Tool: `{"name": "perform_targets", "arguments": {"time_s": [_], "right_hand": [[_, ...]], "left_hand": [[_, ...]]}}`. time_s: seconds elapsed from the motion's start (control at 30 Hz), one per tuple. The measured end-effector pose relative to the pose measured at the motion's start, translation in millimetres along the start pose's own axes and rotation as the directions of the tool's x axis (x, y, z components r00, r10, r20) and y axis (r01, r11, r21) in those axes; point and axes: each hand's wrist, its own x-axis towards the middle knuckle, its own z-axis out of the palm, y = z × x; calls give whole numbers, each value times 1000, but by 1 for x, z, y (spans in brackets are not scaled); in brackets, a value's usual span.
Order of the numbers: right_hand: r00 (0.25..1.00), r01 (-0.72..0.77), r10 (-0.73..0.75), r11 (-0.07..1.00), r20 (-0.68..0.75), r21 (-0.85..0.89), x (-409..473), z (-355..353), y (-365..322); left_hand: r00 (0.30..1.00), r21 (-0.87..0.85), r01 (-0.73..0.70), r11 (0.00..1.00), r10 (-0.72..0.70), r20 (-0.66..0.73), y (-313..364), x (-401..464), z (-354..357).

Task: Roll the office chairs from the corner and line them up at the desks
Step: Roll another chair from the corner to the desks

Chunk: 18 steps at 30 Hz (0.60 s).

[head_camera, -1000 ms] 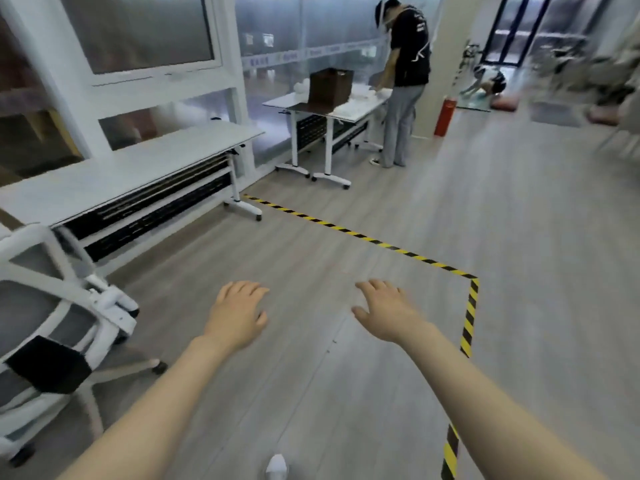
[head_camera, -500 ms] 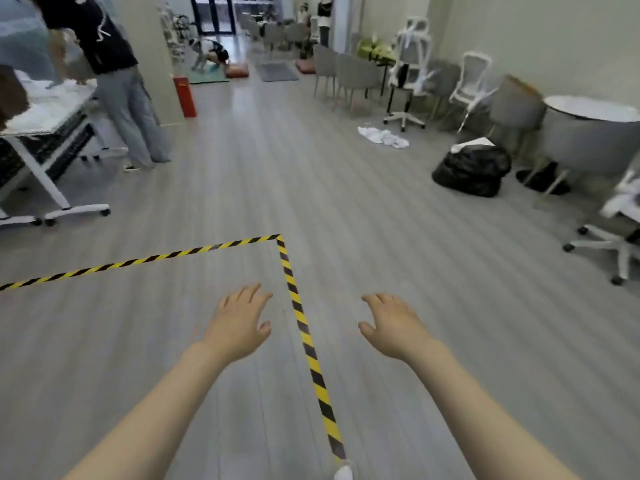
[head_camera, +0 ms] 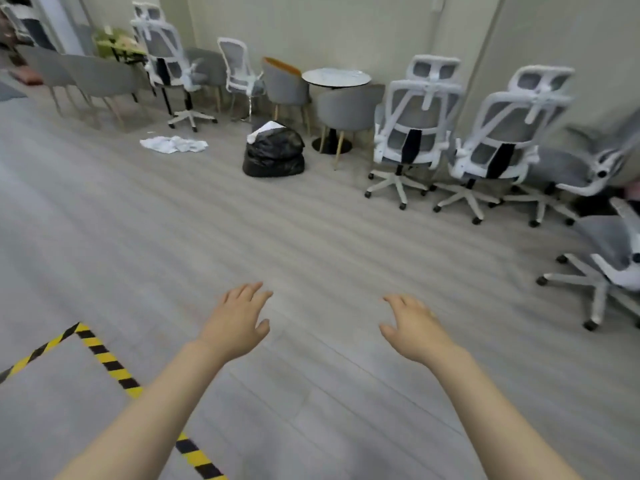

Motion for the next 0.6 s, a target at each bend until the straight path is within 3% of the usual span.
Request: {"name": "perform_targets", "arguments": {"time_s": [0.27, 0.4, 0.6], "right_hand": [[969, -234, 237, 971, -67, 48, 51, -54, 164], [955, -263, 267, 964, -126, 42, 102, -90, 240], [966, -232, 233, 972, -108, 24, 183, -142, 324]], "left_hand": [[970, -28, -243, 970, 243, 18, 125, 174, 16], [966, -36, -255, 966, 253, -42, 181, 259, 21], [967, -53, -249, 967, 246, -59, 244, 368, 15]]}}
